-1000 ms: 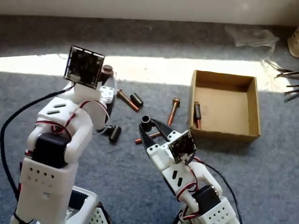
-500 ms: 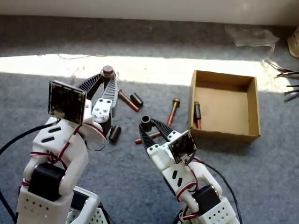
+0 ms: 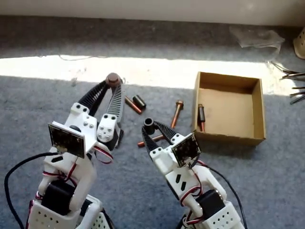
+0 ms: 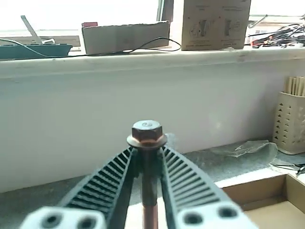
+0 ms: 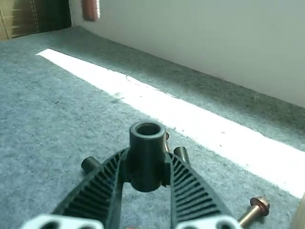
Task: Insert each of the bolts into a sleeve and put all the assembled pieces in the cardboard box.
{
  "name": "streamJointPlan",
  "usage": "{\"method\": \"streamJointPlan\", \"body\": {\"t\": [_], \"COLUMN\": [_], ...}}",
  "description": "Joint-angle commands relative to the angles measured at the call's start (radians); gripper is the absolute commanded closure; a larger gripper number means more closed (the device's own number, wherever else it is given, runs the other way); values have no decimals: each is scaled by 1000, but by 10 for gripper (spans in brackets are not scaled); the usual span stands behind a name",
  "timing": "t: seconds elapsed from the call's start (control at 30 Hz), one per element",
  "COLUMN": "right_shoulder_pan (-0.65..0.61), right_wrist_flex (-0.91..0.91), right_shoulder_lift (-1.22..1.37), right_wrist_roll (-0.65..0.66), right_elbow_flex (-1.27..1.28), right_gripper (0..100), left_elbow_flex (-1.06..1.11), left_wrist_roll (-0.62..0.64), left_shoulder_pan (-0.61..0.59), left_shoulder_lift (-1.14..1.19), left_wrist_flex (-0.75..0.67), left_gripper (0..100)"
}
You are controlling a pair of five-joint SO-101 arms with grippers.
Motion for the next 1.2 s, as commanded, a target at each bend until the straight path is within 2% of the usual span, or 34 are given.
{"method": "streamJointPlan", "body": {"t": [0.0, 0.4, 0.53, 0.73, 1.07, 1.17], "right_shoulder_pan": [-12, -12, -12, -12, -12, -12], "right_wrist_flex": [-1, -1, -1, 1, 1, 1], "right_shoulder_lift": [-13, -13, -13, -13, -13, -13], "right_wrist_roll": [-9, -5, -5, -6, -6, -6], "right_elbow_flex": [107, 107, 107, 107, 107, 107], "right_gripper": [995, 995, 995, 995, 995, 995], "left_elbow_flex": [18, 56, 85, 105, 265, 277], "left_wrist_roll": [9, 11, 95, 107, 110, 110], "left_shoulder_pan": [128, 166, 165, 165, 166, 166], "left_shoulder_lift": [-87, -140, -140, -140, -140, -140], "left_wrist_flex": [-32, -32, -34, -41, -284, -311], "left_gripper": [992, 994, 993, 993, 993, 993]}}
